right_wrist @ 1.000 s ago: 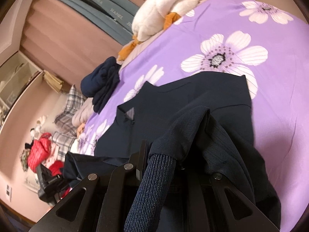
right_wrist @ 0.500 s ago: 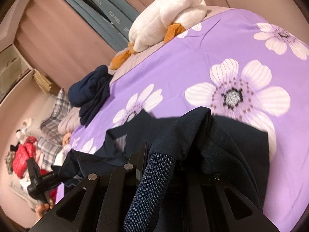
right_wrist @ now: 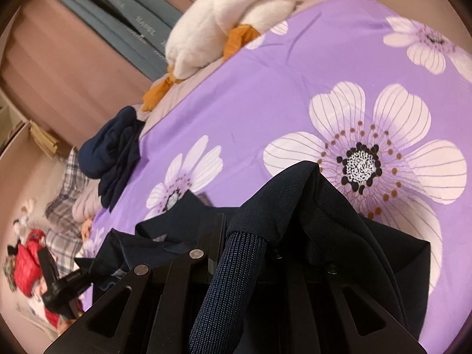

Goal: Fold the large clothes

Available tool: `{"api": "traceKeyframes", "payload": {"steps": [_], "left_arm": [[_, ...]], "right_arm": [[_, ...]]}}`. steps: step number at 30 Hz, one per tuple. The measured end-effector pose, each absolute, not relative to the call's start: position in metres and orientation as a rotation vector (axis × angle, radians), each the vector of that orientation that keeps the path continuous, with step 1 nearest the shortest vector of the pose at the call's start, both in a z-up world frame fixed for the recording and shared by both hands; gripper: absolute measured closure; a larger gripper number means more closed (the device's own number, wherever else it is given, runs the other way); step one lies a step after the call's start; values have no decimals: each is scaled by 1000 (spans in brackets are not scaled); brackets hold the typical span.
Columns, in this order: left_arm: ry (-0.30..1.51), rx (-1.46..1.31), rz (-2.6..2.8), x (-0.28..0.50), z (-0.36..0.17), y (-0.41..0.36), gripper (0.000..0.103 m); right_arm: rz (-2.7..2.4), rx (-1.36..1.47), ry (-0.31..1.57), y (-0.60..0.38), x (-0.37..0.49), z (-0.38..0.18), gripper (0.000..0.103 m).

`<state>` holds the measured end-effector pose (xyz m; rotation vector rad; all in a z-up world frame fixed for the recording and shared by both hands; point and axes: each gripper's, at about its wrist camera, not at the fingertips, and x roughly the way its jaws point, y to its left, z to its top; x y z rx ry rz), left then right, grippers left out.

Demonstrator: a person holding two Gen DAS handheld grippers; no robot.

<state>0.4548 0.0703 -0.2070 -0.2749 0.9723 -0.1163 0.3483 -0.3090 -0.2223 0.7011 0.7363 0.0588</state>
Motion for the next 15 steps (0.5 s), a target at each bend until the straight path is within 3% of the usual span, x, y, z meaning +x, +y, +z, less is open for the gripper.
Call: {"api": "traceKeyframes", "payload": {"steps": [10, 14, 15], "left_arm": [[1039, -354, -67, 475, -230, 73, 83], [990, -506, -97, 475, -227, 84, 36], [969, -510, -87, 475, -224, 85, 32]], "right_arm": [[71, 815, 790, -323, 361, -244, 89], [95, 867, 796, -330, 366, -249, 76], [107, 895, 789, -333, 367, -250, 68]]}}
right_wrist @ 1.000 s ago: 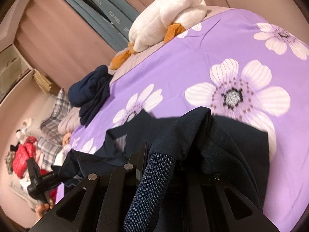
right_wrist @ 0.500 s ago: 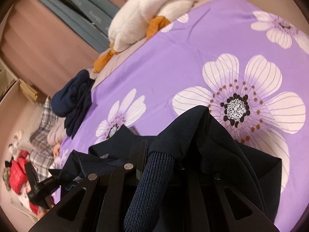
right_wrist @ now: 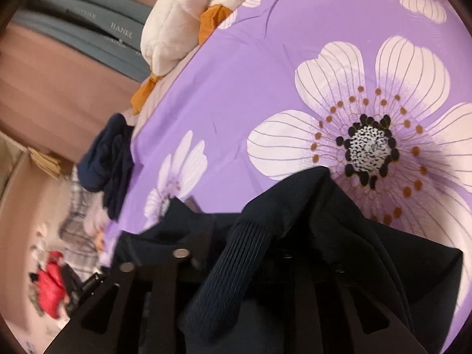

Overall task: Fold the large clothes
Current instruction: 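Open both grippers and release the folded hem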

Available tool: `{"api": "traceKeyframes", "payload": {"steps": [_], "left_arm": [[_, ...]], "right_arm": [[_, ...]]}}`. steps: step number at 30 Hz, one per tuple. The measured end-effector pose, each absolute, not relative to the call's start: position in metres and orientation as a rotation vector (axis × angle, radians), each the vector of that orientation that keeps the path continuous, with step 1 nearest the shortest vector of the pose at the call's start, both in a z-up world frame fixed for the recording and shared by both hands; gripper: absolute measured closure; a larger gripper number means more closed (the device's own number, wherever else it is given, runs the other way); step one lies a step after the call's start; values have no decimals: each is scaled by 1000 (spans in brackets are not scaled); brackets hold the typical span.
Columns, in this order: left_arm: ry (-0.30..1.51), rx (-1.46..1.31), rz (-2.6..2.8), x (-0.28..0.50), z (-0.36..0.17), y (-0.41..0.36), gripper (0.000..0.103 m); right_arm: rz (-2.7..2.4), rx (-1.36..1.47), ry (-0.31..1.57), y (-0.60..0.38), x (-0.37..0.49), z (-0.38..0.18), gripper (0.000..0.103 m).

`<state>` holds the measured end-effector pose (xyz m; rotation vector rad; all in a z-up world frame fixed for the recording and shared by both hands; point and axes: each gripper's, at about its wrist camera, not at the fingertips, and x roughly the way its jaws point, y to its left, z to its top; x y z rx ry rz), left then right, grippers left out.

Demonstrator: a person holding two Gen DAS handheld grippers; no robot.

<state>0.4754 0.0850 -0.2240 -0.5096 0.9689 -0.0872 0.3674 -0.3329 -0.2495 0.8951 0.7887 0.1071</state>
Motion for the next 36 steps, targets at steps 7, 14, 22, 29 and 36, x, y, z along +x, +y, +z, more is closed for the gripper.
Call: {"api": "traceKeyframes", "payload": {"steps": [7, 14, 22, 29, 36], "left_arm": [[948, -451, -47, 487, -223, 83, 27], [828, -355, 108, 490, -194, 115, 21], [852, -303, -10, 449, -185, 137, 21], [932, -109, -253, 374, -191, 82, 23], [914, 21, -342, 307, -209, 50, 23]], "right_arm": [[143, 973, 752, -340, 373, -245, 43], [132, 1099, 636, -361, 372, -243, 34], [79, 979, 673, -356, 349, -229, 31], [215, 510, 754, -273, 302, -188, 31], [282, 258, 750, -220, 261, -187, 31]]}}
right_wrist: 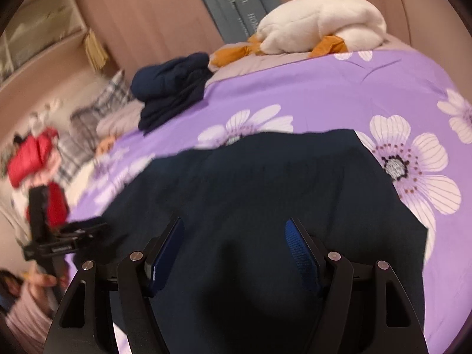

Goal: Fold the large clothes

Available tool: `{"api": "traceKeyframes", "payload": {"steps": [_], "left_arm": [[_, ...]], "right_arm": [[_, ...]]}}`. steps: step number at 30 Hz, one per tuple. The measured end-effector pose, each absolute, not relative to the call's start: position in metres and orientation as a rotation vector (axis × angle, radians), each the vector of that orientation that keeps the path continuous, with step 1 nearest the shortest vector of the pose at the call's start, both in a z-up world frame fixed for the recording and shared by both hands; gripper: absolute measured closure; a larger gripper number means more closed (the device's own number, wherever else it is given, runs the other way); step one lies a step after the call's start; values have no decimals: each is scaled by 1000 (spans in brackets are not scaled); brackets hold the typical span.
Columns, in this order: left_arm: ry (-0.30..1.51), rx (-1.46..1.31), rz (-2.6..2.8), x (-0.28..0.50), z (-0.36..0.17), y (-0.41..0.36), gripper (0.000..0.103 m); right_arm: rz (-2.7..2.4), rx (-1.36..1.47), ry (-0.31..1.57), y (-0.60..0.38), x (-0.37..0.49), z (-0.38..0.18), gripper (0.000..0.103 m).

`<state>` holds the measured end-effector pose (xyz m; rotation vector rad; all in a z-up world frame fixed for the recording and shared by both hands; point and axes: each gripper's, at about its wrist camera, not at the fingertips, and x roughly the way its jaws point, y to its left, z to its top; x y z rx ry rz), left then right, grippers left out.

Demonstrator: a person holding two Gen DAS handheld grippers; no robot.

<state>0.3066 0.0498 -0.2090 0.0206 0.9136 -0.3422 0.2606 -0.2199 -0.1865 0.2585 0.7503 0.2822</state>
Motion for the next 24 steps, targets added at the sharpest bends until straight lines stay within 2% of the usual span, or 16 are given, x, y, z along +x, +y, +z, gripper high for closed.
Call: {"api": "traceKeyframes", "payload": {"steps": [6, 10, 24], "left_arm": [[966, 52, -329, 291, -245, 50, 22], [990, 28, -337, 288, -248, 51, 22], [938, -43, -276, 259, -236, 74, 21]], "right_arm": [[147, 86, 819, -212, 246, -216, 31], [71, -20, 825, -211, 226, -229, 31], [76, 130, 797, -243, 195, -228, 31]]}}
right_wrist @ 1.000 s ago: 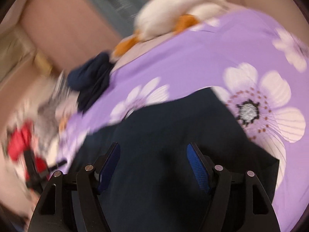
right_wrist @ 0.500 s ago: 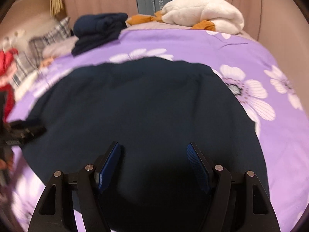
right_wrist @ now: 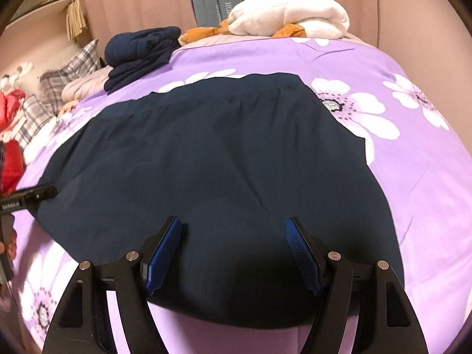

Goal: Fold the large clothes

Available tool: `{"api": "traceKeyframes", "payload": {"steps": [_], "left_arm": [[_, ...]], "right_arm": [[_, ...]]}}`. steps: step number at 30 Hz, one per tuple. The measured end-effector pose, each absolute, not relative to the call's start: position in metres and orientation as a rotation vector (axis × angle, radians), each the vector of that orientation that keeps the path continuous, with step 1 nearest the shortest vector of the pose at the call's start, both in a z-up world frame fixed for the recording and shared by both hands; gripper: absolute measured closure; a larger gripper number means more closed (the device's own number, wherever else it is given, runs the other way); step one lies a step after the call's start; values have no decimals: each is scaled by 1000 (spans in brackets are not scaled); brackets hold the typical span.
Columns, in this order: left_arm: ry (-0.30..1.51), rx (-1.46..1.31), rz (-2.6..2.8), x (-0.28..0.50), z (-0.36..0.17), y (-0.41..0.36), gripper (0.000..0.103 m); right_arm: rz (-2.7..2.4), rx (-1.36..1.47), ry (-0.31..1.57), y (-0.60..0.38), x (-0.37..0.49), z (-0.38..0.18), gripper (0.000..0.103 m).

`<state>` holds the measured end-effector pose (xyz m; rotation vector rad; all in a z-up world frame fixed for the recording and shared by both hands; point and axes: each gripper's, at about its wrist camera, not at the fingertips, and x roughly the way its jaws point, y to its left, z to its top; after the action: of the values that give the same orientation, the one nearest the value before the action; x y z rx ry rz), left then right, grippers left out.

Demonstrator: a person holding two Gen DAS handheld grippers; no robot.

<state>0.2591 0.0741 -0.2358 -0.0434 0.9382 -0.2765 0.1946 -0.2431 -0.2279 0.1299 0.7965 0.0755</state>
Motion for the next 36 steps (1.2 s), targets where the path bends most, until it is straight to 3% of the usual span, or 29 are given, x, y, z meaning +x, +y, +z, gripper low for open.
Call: {"api": "traceKeyframes", "payload": {"steps": [14, 36], "left_arm": [[913, -92, -142, 255, -226, 93, 21], [897, -73, -148, 254, -237, 97, 20]], "right_arm": [[34, 157, 716, -241, 187, -206, 31], [-26, 152, 784, -254, 184, -237, 31]]}}
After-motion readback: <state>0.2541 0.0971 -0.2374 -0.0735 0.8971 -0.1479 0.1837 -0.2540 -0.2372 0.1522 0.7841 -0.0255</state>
